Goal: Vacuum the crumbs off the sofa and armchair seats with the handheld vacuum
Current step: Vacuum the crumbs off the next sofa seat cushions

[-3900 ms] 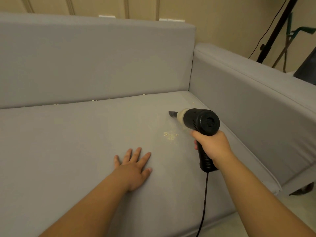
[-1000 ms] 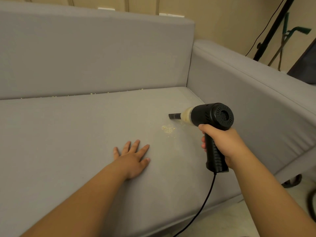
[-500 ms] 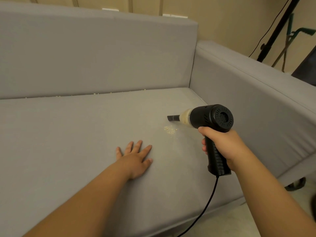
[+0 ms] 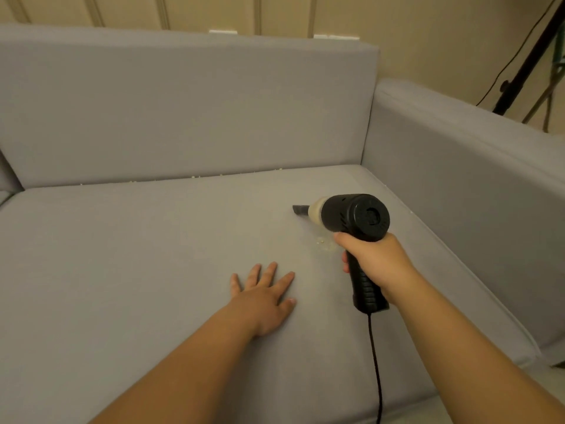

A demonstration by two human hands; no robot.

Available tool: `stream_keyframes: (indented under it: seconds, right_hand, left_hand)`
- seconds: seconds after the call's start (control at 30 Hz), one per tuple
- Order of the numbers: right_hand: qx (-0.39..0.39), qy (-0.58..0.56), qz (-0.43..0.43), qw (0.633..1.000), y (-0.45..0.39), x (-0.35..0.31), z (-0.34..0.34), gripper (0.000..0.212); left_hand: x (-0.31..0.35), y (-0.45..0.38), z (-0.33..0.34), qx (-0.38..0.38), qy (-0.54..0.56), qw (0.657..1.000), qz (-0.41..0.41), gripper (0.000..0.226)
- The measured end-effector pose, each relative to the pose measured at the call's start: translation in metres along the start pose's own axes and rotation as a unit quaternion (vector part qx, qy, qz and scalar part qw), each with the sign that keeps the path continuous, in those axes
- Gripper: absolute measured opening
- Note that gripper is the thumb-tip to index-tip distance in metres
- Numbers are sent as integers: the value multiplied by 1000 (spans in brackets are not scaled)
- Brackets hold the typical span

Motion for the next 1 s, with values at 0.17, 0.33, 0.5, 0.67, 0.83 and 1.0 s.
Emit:
stream_keyframes:
  seconds: [0.17,0.33,0.5,0.67,0.83,1.0]
  right_hand:
    - [-41,47,6,998,24,11,-17,25]
    - [-12,74,18,997,56,29,-41,22]
    - [57,22,30,998,75,42,-62,25]
    - [108,-95,51,988,89,37,-78,23]
    - [110,-91,68,987,119,52,-78,20]
    - [74,-22,66,995,109,57,-78,21]
  left_hand:
    - [5,1,0,-8,-5,1000,-8,65]
    - [12,7,2,-16,-5,1000,-12,68]
    - [40,14,9,-30,-17,999,11,67]
    - [86,17,12,-39,-10,998,42,65]
    - [107,20,24,-57,-46,994,75,66]
    - [86,17,21,-61,-54,996,39,67]
Point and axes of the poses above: each hand's wrist, its own y-axis away from the middle knuckle, its own z-axis out of the palm, x = y × z, the point moved 4 cm from there along -y, towards the middle knuckle, and after that the axes turned 11 degrees about y, right-handed, at the moved point
